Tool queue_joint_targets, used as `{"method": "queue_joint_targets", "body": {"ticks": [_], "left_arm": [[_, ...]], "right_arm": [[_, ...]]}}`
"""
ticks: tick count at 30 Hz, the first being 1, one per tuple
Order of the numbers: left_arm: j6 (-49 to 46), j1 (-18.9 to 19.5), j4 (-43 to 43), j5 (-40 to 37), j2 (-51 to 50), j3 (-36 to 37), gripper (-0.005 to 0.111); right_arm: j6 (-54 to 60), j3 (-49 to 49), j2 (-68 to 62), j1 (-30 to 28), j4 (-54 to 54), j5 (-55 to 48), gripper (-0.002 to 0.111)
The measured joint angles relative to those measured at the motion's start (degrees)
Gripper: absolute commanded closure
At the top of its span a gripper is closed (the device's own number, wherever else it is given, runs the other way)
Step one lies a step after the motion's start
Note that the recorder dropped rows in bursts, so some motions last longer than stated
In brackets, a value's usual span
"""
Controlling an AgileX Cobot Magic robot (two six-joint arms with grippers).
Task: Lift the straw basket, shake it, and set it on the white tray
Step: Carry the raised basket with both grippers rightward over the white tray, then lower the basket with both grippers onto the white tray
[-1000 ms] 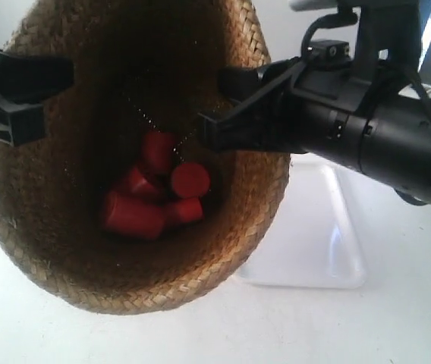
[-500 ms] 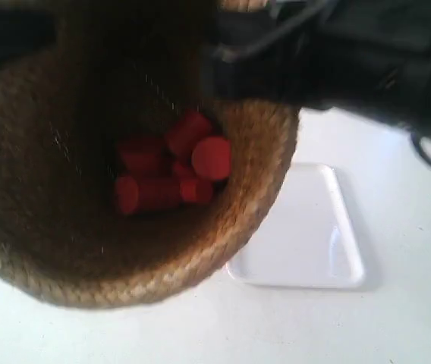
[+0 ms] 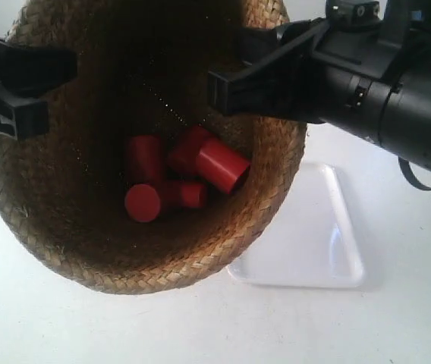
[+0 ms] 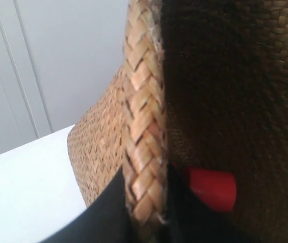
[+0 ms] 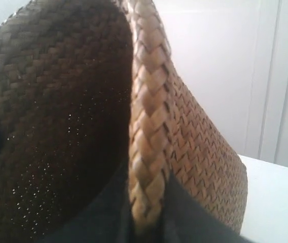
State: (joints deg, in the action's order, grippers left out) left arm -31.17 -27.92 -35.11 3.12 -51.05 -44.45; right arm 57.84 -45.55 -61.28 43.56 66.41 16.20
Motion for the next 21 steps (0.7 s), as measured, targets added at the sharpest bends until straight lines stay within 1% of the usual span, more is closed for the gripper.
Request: {"method": "queue_joint_targets", "body": {"ticks": [4,6,8,10,12,15,16,18,21], "left_arm": [[-0.2,0.0,-0.76,0.32,0.0,0.0,0.107],[0.49,0.0,-1.87,0.08,-0.23,0.0,0.107],[1.02,0.0,-3.31,-0.46,-1.32,-0.81,0.107],[1.39,0.7,-4.75,-2.19,-3.31,-2.51,0.107],[2.32,2.59,-5.78,-4.42,-5.84,-4.74,0.107],[6.71,7.84,-5.9,-10.53,-10.86,-8.95,0.107],[8.72,10.31,-5.49,-14.02,-13.13,-10.83,0.107],[12.1,13.34,-3.5,-19.6,-16.33,-13.6,0.107],[17.81,16.0,2.74,-28.05,-20.57,-17.96,0.107]], "right_arm": [[0.5,0.0,-0.25,0.0,1.08,-0.84,0.108],[2.13,0.0,-0.5,-0.86,3.76,-1.29,0.108],[5.22,0.0,-0.83,-2.48,7.47,-1.8,0.108],[11.06,-0.12,-1.25,-5.03,12.89,-2.18,0.108],[18.53,-0.33,-1.61,-7.67,19.03,-2.92,0.108],[31.42,-0.58,-1.98,-11.53,29.6,-3.12,0.108],[35.21,-0.61,-2.08,-12.35,31.55,-2.5,0.108],[39.76,-0.71,-2.3,-13.02,33.59,-1.11,0.108],[46.42,-0.84,-2.96,-13.76,35.01,-0.07,0.108]]}}
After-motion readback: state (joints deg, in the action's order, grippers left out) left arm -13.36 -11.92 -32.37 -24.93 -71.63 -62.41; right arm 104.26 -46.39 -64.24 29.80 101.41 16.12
